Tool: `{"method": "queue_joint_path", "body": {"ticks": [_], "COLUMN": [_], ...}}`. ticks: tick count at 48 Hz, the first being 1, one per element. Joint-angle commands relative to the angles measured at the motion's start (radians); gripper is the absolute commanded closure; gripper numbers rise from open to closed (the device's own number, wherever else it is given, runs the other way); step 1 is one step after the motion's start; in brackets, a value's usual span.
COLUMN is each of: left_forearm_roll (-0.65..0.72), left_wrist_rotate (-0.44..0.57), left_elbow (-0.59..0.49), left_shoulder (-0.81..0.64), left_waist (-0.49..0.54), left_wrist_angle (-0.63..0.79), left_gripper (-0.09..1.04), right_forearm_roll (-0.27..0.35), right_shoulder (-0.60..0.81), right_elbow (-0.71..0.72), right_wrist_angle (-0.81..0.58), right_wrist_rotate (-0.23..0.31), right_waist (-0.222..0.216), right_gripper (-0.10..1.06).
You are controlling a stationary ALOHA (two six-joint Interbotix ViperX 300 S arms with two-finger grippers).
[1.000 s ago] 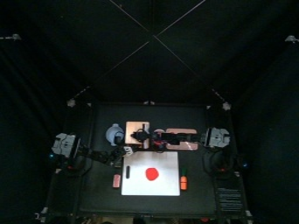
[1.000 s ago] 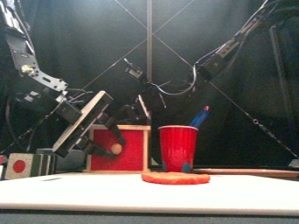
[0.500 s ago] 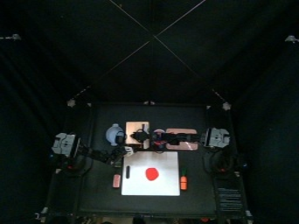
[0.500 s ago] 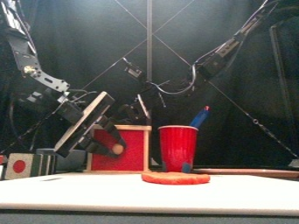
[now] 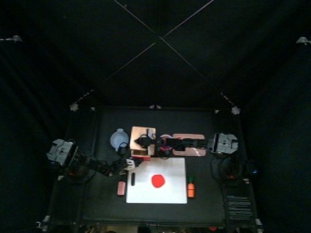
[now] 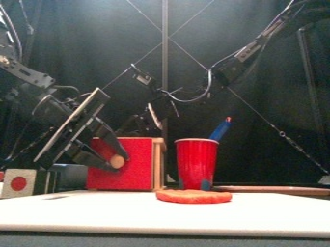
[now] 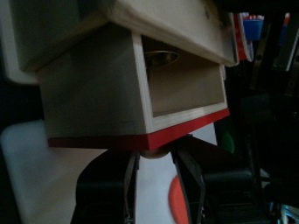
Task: Get the cutter from the drawer then cut the dough then place the extra dough in the bowl
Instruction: Open the drawer
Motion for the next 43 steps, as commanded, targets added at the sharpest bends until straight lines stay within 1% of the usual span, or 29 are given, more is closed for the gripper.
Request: {"method": "queue_joint_path", "body": {"ticks": [1,9,21,27,32,43], "left_forearm_roll": [-0.017,-0.037,-0.041,-0.055,-0.058,-0.058], "left_wrist_rotate": [0.000,0.000,0.000,0.000,0.000,0.000], "left_elbow": [-0.015,-0.021,-0.031,-0.028,-0.025,-0.025], "left_shoulder": [-0.017,-0.020,-0.018,-0.018,-0.021,-0.026], "left_waist": [-0.038,-0.077,-0.089,-0.089,-0.087,-0.084], "left_wrist_angle": [0.000,0.005,0.006,0.006,0.002,-0.005], "left_gripper": [0.34,0.34,0.34,0.31,0.27,0.11], "right_forearm_roll": [0.000,0.000,0.000,0.000,0.000,0.000], "right_shoulder": [-0.018,-0.018,-0.018,-0.018,-0.018,-0.018], "right_elbow": [-0.009,-0.008,-0.014,-0.021,-0.023,-0.025], "right_wrist_angle": [0.008,0.012,0.014,0.014,0.014,0.014], "right_wrist_rotate": [0.002,0.002,0.002,0.000,-0.002,0.000], "right_waist": [-0.008,-0.009,-0.009,-0.009,-0.009,-0.009], "right_gripper": [0.94,0.94,0.94,0.94,0.94,0.94]}}
